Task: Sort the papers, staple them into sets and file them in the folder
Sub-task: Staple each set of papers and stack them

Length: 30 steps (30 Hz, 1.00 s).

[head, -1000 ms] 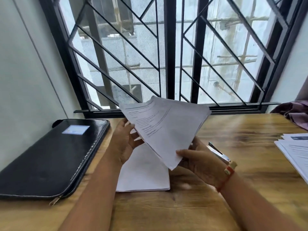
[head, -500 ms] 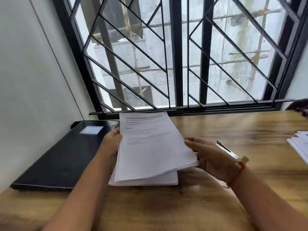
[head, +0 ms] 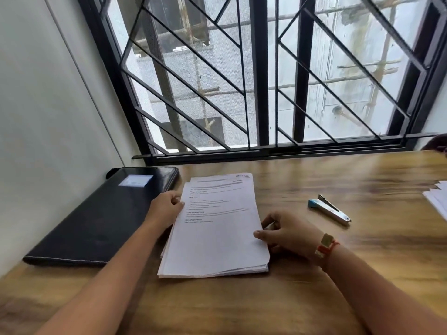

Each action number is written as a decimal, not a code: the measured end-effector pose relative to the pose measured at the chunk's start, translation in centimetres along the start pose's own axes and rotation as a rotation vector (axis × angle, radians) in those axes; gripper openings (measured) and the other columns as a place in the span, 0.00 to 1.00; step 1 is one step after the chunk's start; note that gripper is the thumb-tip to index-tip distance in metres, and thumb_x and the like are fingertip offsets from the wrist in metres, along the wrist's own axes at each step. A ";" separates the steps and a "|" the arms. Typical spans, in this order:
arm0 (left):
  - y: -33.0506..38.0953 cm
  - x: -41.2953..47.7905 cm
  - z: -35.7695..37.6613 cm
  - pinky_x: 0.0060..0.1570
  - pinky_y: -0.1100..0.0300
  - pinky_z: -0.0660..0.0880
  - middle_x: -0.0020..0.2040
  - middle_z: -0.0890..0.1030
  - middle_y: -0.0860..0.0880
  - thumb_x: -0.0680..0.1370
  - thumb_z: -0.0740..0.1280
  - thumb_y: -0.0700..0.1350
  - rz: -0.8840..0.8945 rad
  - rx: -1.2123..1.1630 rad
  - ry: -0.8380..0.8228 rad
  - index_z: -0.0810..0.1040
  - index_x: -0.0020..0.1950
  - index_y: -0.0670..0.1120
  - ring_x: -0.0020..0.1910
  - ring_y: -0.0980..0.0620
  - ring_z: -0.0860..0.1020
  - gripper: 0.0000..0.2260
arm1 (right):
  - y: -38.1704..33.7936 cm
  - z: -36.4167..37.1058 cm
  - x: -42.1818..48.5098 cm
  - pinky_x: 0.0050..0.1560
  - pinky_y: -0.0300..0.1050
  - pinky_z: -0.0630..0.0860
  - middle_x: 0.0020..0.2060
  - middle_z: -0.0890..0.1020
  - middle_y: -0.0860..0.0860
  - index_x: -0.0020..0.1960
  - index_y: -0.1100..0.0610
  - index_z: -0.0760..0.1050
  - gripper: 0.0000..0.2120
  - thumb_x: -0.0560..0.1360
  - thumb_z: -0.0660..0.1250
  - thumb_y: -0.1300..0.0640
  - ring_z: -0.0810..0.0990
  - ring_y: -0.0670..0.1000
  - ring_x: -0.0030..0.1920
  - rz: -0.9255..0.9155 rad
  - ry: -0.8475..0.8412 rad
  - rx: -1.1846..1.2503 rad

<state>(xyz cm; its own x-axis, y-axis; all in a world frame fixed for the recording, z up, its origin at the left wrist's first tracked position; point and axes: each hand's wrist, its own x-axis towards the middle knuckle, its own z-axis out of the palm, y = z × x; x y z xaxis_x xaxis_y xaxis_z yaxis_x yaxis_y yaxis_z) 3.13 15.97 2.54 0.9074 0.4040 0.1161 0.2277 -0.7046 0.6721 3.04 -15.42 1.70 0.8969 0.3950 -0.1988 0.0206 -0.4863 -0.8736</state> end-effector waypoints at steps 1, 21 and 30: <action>0.0 0.0 0.2 0.55 0.59 0.71 0.53 0.82 0.49 0.79 0.69 0.41 0.003 0.041 0.011 0.80 0.64 0.44 0.53 0.50 0.77 0.13 | 0.0 0.0 0.0 0.45 0.55 0.84 0.38 0.86 0.51 0.49 0.55 0.78 0.11 0.72 0.77 0.52 0.86 0.52 0.39 -0.024 0.013 -0.045; 2.3 -0.3 1.8 0.58 0.44 0.73 0.51 0.81 0.35 0.75 0.73 0.41 0.331 0.364 0.172 0.79 0.56 0.36 0.53 0.34 0.78 0.13 | 0.9 -1.8 0.4 0.41 0.41 0.75 0.42 0.82 0.46 0.56 0.52 0.79 0.20 0.75 0.66 0.37 0.80 0.47 0.42 -0.339 0.478 -0.556; 16.6 -7.4 9.5 0.62 0.43 0.73 0.59 0.79 0.37 0.77 0.71 0.44 0.719 0.256 -0.011 0.76 0.65 0.38 0.61 0.36 0.75 0.19 | 3.0 -7.7 -7.7 0.47 0.53 0.78 0.54 0.79 0.58 0.54 0.56 0.80 0.22 0.71 0.70 0.40 0.76 0.61 0.52 -0.202 1.068 -0.933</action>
<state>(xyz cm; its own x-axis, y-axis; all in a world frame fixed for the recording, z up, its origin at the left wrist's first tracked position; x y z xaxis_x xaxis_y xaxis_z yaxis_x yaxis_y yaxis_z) 3.60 -4.28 5.90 0.8664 -0.2100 0.4532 -0.3468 -0.9058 0.2433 -0.44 -25.90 4.03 0.7313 -0.0436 0.6807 0.0870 -0.9838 -0.1565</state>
